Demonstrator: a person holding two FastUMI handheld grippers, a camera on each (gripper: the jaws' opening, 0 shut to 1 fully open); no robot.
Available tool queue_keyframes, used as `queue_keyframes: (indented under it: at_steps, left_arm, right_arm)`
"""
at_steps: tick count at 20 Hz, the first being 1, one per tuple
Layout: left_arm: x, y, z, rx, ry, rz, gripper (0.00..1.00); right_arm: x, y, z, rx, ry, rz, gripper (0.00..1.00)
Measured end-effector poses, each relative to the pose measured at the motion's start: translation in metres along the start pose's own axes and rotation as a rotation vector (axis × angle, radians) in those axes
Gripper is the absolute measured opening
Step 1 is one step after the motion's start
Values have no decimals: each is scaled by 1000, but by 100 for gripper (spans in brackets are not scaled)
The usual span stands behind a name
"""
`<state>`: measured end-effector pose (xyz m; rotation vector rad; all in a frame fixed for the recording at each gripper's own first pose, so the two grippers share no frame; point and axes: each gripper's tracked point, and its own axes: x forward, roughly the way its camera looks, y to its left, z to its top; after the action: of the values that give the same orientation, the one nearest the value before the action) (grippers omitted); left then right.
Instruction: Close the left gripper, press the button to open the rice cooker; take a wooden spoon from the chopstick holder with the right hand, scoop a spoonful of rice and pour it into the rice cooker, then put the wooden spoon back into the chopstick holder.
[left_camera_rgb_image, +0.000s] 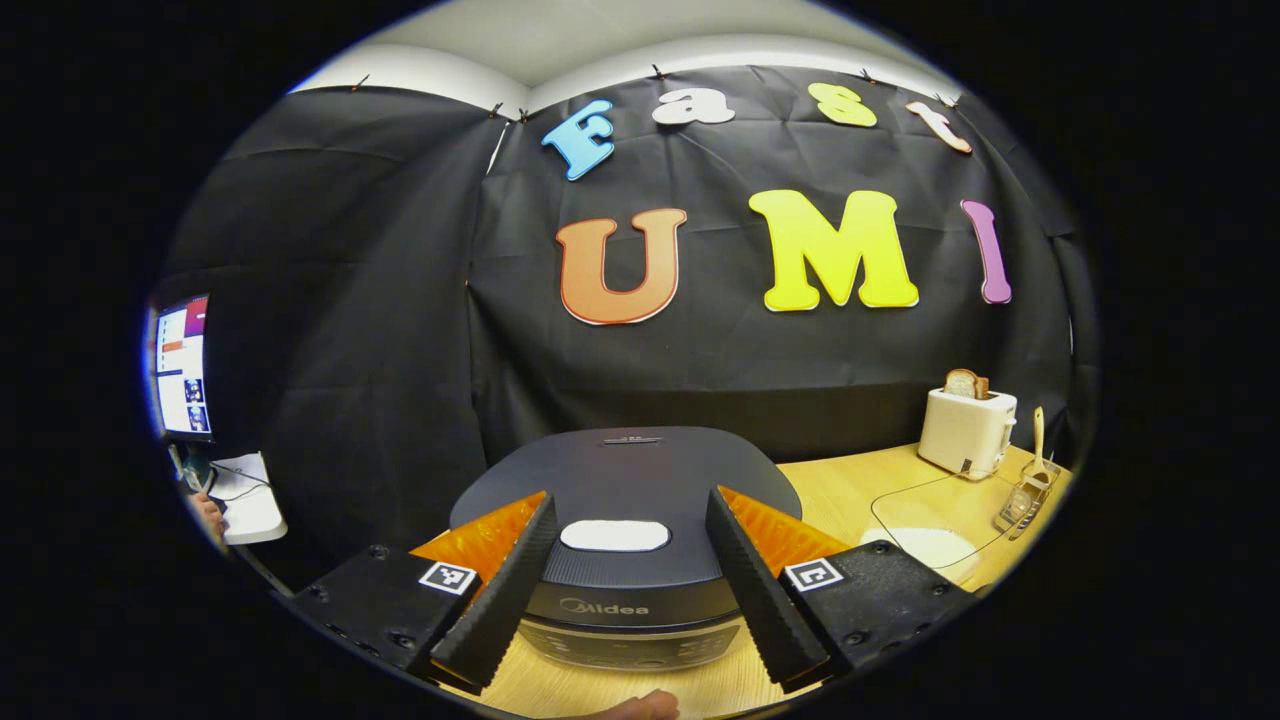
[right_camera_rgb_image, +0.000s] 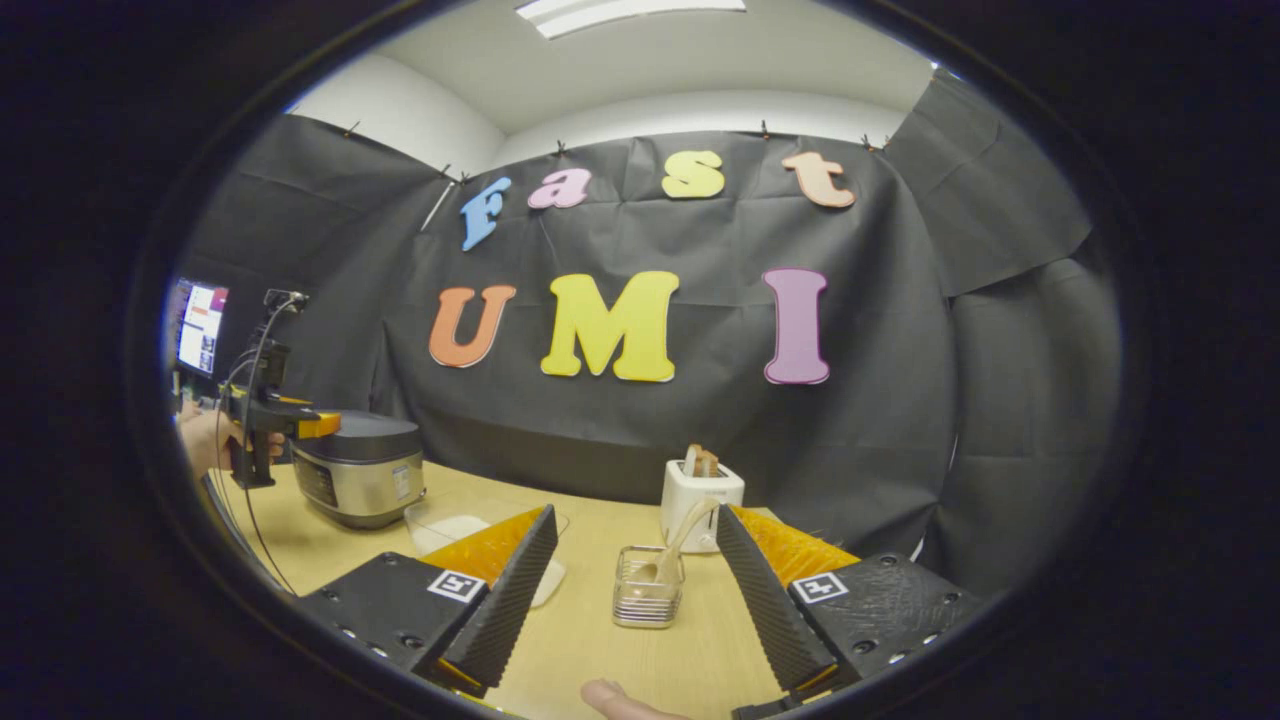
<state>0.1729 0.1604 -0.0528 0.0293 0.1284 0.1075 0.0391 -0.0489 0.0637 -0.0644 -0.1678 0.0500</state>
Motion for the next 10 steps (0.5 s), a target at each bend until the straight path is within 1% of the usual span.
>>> queue_keyframes:
  at_steps: [1, 2, 4, 8, 10]
  left_arm:
    - [-4, -1, 2, 12, 5, 4, 97]
    - [-8, -3, 5, 22, 6, 3, 97]
    - [-20, -5, 17, 10, -16, 8, 97]
    - [-55, -24, 22, -52, -28, -21, 97]
    - [-74, -37, 23, -69, -34, -43, 97]
  right_arm:
    - [0, -3, 1, 8, 0, -11, 95]
    - [-1, -4, 2, 15, 1, -20, 95]
    - [-5, -6, 4, 28, 2, -35, 95]
    - [-11, -9, 11, 33, -9, -77, 95]
    - [-11, -7, 11, 43, -5, -85, 95]
